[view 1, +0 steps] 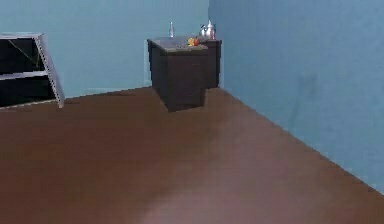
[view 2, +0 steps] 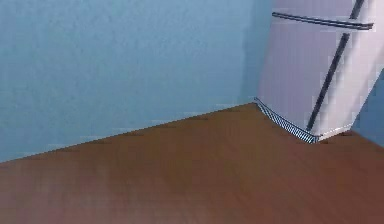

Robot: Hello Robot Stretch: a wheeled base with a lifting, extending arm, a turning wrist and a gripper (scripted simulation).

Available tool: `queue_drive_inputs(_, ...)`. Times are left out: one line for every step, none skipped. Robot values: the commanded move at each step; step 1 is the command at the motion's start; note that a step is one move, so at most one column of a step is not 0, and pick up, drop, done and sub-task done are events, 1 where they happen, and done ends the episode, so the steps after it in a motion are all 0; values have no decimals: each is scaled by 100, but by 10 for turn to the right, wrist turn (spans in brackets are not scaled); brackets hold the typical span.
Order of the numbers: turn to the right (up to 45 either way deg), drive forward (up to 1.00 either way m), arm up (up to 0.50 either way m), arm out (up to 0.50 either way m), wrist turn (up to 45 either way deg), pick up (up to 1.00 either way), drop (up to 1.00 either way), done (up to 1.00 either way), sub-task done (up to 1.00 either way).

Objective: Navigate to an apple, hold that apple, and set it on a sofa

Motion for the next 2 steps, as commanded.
queue_drive_inputs(0,100,0,0,0,0,0,0,0)
queue_drive_inputs(0,100,0,0,0,0,0,0,0)
